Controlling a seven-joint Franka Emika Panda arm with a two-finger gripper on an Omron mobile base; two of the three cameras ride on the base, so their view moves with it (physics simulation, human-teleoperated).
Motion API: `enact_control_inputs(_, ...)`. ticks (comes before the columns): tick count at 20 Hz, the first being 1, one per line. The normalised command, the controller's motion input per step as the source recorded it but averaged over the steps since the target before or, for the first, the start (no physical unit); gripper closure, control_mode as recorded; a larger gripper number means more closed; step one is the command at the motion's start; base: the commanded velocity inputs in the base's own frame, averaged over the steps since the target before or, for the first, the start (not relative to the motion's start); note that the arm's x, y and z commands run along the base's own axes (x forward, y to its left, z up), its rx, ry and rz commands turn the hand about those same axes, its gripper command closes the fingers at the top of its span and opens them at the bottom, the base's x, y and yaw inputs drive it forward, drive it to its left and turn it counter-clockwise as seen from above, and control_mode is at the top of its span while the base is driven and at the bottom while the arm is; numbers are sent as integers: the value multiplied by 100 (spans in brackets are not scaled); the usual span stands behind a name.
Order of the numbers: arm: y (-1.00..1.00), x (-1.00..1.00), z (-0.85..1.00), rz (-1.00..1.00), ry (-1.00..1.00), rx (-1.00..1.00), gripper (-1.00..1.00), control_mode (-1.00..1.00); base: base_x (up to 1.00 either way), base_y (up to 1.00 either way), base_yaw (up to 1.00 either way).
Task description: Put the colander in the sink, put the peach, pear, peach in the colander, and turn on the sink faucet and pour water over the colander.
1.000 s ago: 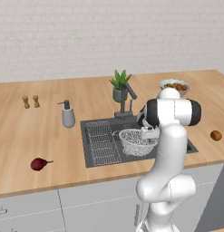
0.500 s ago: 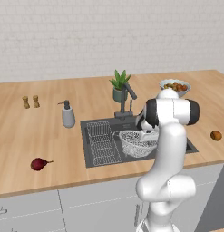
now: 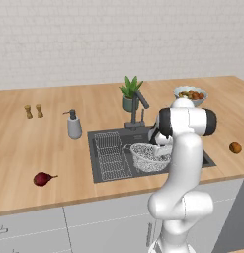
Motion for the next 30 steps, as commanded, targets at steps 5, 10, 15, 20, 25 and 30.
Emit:
enact_control_inputs(5, -3, 0, -7, 0, -3, -4, 100, -100, 0, 0, 0)
enact_control_inputs(10, 3, 0, -1, 0, -6, -1, 100, -100, 0, 0, 0)
enact_control_inputs(15, 0, -1, 11, 0, -7, 0, -100, -100, 0, 0, 0)
enact_control_inputs(20, 0, -6, 27, 0, -4, 0, -100, -100, 0, 0, 0)
enact_control_inputs(25, 0, -14, 49, 0, 0, 1, -100, -100, 0, 0, 0)
enact_control_inputs(30, -6, -24, 61, -1, 0, 7, -100, -100, 0, 0, 0)
